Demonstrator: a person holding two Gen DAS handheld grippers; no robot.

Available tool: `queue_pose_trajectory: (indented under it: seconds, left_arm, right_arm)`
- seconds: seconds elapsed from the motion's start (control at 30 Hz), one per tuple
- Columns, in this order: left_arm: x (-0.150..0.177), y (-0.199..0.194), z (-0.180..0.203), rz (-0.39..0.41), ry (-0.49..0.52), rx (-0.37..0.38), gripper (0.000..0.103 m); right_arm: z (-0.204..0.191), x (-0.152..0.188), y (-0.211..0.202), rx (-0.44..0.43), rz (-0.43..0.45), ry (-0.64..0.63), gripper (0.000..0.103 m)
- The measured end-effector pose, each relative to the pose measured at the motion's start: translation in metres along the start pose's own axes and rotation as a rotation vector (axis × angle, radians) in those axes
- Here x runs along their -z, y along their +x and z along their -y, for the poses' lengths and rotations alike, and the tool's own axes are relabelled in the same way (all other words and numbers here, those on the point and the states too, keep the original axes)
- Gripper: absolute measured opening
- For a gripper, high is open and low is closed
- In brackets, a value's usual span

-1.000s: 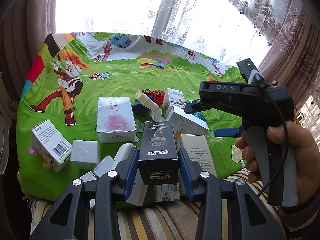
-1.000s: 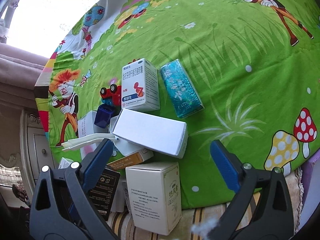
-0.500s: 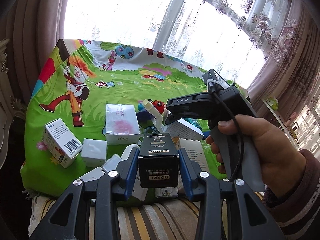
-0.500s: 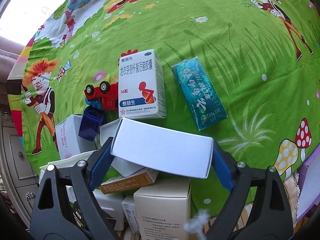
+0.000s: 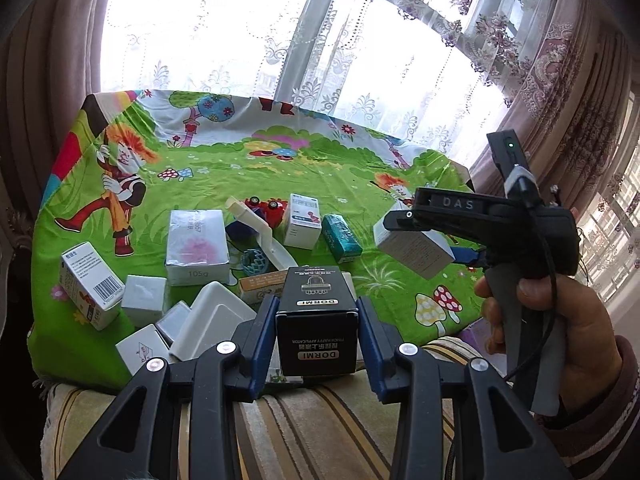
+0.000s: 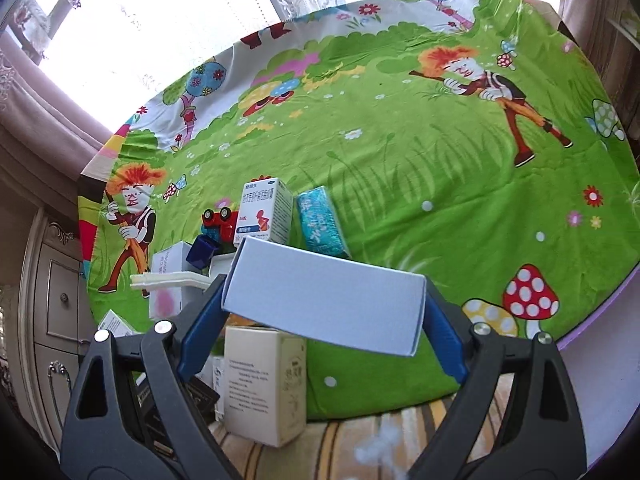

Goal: Organize rigid objects
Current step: 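Carry both boxes into the purple-rimmed storage box and open both tools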

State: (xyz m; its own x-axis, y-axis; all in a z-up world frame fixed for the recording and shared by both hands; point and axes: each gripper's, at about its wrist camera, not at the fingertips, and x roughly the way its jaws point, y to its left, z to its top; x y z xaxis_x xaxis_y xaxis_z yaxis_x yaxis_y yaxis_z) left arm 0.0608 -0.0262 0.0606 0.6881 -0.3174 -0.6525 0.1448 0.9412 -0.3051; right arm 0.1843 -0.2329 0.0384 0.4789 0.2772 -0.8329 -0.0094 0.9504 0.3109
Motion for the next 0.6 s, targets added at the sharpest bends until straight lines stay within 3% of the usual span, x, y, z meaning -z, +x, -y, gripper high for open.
queue_pose_trajectory:
  seconds: [0.23, 0.6]
  left_arm:
    - [0.003, 0.001, 0.042, -0.027, 0.048, 0.065, 0.040]
    - [0.021, 0.025, 0.134, -0.152, 0.144, 0.228, 0.040]
  right_arm:
    - [0.055, 0.030, -0.053, 0.027, 0.069, -0.020, 0.091]
    - [0.146, 0.074, -0.105, 0.205, 0.144, -0.026, 0.091]
